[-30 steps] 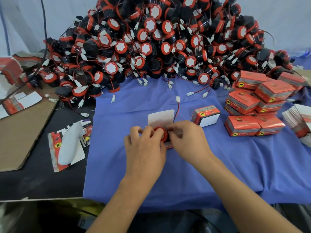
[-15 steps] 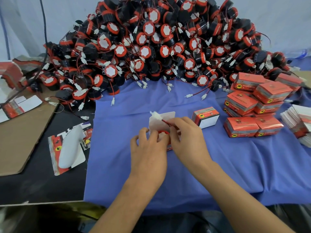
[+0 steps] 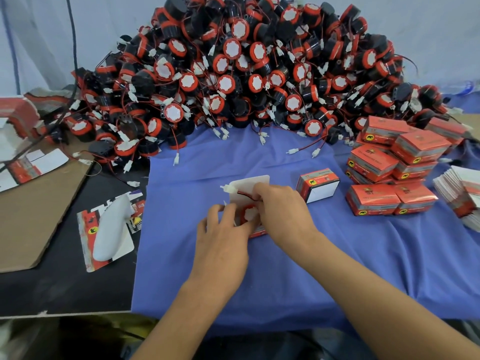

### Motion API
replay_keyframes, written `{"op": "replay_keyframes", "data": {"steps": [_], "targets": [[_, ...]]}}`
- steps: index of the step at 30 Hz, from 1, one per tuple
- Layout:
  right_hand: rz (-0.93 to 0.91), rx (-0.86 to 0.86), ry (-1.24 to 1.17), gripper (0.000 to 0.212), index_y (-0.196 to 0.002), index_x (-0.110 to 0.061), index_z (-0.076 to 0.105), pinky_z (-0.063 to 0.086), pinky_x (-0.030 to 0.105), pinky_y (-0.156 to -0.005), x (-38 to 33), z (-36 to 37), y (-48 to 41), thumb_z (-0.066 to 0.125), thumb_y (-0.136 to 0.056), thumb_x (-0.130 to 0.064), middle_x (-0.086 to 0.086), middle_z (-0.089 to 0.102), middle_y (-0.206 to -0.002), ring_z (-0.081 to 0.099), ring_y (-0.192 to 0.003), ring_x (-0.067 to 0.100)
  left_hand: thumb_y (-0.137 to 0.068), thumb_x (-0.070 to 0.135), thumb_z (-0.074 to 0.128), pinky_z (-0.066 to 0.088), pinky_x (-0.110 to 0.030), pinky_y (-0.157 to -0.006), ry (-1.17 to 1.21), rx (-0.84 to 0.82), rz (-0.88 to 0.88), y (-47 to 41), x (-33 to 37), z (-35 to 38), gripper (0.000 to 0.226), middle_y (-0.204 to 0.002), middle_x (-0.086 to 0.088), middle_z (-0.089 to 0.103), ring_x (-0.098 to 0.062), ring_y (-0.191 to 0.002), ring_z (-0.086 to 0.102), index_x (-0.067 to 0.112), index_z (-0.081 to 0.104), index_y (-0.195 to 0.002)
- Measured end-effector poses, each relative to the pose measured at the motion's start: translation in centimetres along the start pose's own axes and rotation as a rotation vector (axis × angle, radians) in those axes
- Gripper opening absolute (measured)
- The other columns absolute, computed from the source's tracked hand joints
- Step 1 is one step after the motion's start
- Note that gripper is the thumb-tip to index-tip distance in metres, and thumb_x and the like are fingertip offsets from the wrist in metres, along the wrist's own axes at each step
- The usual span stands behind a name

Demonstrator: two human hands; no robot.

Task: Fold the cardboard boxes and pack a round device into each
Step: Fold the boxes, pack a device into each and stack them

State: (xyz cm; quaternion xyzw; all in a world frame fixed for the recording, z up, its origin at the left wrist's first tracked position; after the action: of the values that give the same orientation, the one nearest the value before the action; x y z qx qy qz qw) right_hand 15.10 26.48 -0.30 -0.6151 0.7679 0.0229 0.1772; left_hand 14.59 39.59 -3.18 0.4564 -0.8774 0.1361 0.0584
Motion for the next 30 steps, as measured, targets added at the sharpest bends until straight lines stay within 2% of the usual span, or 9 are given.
{"op": "replay_keyframes", "data": {"steps": [4, 10, 13, 17, 19, 21, 24, 26, 30], "targets": [[0.005, -0.056, -0.008, 0.023, -0.106, -0.014, 0.072, 0.052, 0.042, -0.078, 0.5, 0.7, -0.2, 0.054, -0.093, -0.01, 0.007, 0.07, -0.101, 0.062, -0.09, 0.03, -0.091, 0.002, 0.047, 0.029, -0.033, -0.103, 0.023, 0.008, 0.02, -0.2, -0.4, 0.0, 0.072, -0.136, 0.016, 0.041, -0.025, -0.135, 0.024, 0.051, 0.047, -0.143], [-0.025, -0.101, -0.075, 0.032, -0.115, -0.015, 0.058, 0.048, 0.04, -0.072, 0.7, 1.4, 0.5, 0.045, -0.09, -0.002, 0.007, 0.071, -0.104, 0.058, -0.092, 0.032, -0.09, -0.002, 0.044, 0.031, -0.031, -0.101, 0.045, 0.012, 0.062, -0.7, -0.6, 0.0, 0.075, -0.137, 0.02, 0.045, -0.026, -0.134, 0.025, 0.051, 0.05, -0.142], [-0.076, -0.156, -0.119, 0.038, -0.122, -0.017, 0.061, 0.048, 0.036, -0.078, 0.7, 1.5, 0.4, 0.05, -0.089, -0.001, 0.002, 0.067, -0.115, 0.059, -0.104, 0.027, -0.091, -0.004, 0.048, 0.034, -0.032, -0.102, 0.089, 0.036, 0.086, -0.8, -0.6, 0.0, 0.072, -0.134, 0.021, 0.051, -0.026, -0.13, 0.029, 0.05, 0.058, -0.137], [-0.166, -0.192, -0.12, 0.04, -0.132, -0.022, 0.058, 0.048, 0.037, -0.085, 0.4, 1.9, 0.4, 0.055, -0.095, -0.008, -0.002, 0.058, -0.132, 0.055, -0.114, 0.025, -0.085, -0.01, 0.064, 0.047, -0.035, -0.095, 0.31, 0.248, 0.082, -0.2, -0.9, -0.6, 0.048, -0.12, 0.015, 0.063, -0.021, -0.114, 0.044, 0.028, 0.077, -0.112], [-0.182, -0.197, -0.104, 0.042, -0.133, -0.025, 0.056, 0.048, 0.037, -0.084, 0.4, 2.1, 0.5, 0.055, -0.095, -0.009, -0.004, 0.055, -0.135, 0.054, -0.115, 0.026, -0.08, -0.008, 0.074, 0.042, -0.015, -0.097, 0.482, 0.405, -0.014, 0.4, -1.4, -1.0, 0.042, -0.121, 0.016, 0.05, -0.001, -0.111, 0.045, 0.024, 0.068, -0.107], [-0.186, -0.207, -0.098, 0.048, -0.137, -0.028, 0.053, 0.047, 0.037, -0.085, 0.4, 2.3, 0.6, 0.055, -0.094, -0.007, -0.005, 0.053, -0.135, 0.053, -0.113, 0.027, -0.074, -0.003, 0.085, 0.042, -0.014, -0.098, 0.671, 0.489, -0.147, 0.6, -2.1, -0.9, 0.061, -0.123, 0.014, 0.041, 0.007, -0.113, 0.045, 0.026, 0.053, -0.116], [-0.207, -0.249, -0.056, 0.057, -0.144, -0.031, 0.048, 0.04, 0.033, -0.088, 0.3, 2.7, 0.6, 0.056, -0.093, -0.006, -0.002, 0.046, -0.134, 0.05, -0.108, 0.029, -0.075, 0.004, 0.089, 0.046, -0.027, -0.102, 0.808, 0.379, -0.244, 0.1, -2.8, -0.3, 0.088, -0.131, 0.014, 0.049, -0.003, -0.122, 0.049, 0.025, 0.04, -0.145], [-0.212, -0.269, -0.012, 0.054, -0.143, -0.032, 0.047, 0.038, 0.033, -0.091, 0.2, 2.8, 0.4, 0.058, -0.094, -0.011, 0.001, 0.043, -0.131, 0.048, -0.105, 0.03, -0.078, 0.005, 0.087, 0.044, -0.03, -0.107, 0.77, 0.334, -0.214, -0.1, -2.9, -0.2, 0.081, -0.134, 0.014, 0.055, -0.007, -0.127, 0.048, 0.022, 0.046, -0.146], [-0.221, -0.285, 0.011, 0.05, -0.143, -0.029, 0.049, 0.04, 0.035, -0.089, -0.1, 3.0, 0.4, 0.056, -0.096, -0.014, 0.003, 0.043, -0.133, 0.047, -0.106, 0.03, -0.079, 0.005, 0.084, 0.038, -0.012, -0.1, 0.732, 0.303, -0.132, -0.2, -2.8, -0.4, 0.064, -0.125, 0.022, 0.057, -0.004, -0.12, 0.044, 0.029, 0.058, -0.133]]}}
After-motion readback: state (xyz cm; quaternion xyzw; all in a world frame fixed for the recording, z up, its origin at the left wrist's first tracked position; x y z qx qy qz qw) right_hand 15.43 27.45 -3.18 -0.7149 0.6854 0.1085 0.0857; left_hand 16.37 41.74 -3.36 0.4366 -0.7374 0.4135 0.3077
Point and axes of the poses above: each hand's wrist, its own y-axis away from the middle knuckle, its own z-axis out of the palm, x = y × z, the point moved 5 cm from there along -y, towards the middle knuckle
